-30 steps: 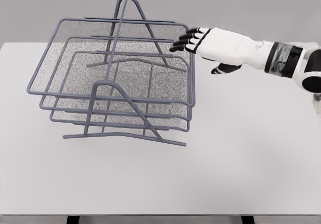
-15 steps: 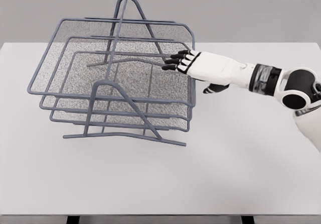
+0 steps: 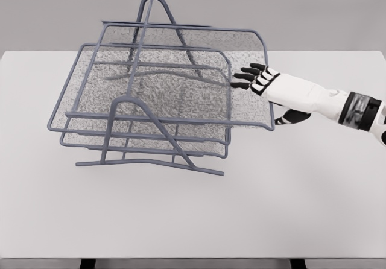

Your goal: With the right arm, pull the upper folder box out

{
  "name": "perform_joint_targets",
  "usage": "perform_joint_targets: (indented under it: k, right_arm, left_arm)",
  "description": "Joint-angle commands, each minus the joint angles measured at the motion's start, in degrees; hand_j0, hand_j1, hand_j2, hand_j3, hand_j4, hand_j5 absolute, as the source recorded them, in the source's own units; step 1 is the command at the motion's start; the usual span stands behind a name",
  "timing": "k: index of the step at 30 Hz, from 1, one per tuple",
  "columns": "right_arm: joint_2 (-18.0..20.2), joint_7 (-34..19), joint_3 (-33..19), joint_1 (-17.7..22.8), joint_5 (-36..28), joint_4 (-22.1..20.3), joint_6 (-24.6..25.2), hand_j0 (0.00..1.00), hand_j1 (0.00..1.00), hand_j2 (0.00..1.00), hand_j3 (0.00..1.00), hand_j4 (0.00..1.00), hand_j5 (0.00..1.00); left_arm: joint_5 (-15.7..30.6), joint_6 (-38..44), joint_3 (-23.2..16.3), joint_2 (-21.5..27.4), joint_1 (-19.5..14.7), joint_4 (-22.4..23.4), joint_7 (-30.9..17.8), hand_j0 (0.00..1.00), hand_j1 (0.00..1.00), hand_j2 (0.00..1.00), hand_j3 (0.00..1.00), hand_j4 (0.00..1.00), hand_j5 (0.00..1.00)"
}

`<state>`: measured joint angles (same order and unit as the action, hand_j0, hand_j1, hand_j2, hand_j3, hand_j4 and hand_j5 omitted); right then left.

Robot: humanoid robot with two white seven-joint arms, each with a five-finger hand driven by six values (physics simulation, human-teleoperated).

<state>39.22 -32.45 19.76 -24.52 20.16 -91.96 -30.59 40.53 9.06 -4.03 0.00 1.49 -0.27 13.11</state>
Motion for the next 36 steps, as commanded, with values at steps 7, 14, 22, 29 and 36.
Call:
perform_joint_targets:
  k: [7,14,22,29,36]
  right_arm:
    - [5.08,-2.55,-7.72,2.99,9.55,0.73,-4.41,1.0,1.0,1.0,1.0,1.0,1.0]
    - [8.07,-2.55,-13.43,6.86,8.32,0.82,-4.41,1.0,1.0,1.0,1.0,1.0,1.0]
    - [9.91,-2.55,-19.67,10.64,7.53,1.87,-4.41,1.0,1.0,1.0,1.0,1.0,1.0]
    - [12.99,-2.55,-20.82,4.93,-1.08,-1.29,-4.41,1.0,1.0,1.0,1.0,1.0,1.0]
    - [13.17,-2.55,-6.32,-3.07,-6.01,-4.28,-4.41,1.0,1.0,1.0,1.0,1.0,1.0]
  left_arm:
    - [-0.02,0.0,-0.02,0.0,0.0,0.01,-0.02,1.0,1.0,1.0,1.0,1.0,1.0]
    - [-0.02,0.0,-0.02,0.0,0.0,0.01,-0.01,1.0,1.0,1.0,1.0,1.0,1.0]
    - [-0.02,0.0,-0.02,0.0,-0.09,0.01,0.07,1.0,1.0,1.0,1.0,1.0,1.0]
    - [-0.02,0.0,-0.02,0.0,0.0,0.01,0.07,1.0,1.0,1.0,1.0,1.0,1.0]
    - [-0.02,0.0,-0.02,0.0,0.0,0.01,-0.02,1.0,1.0,1.0,1.0,1.0,1.0]
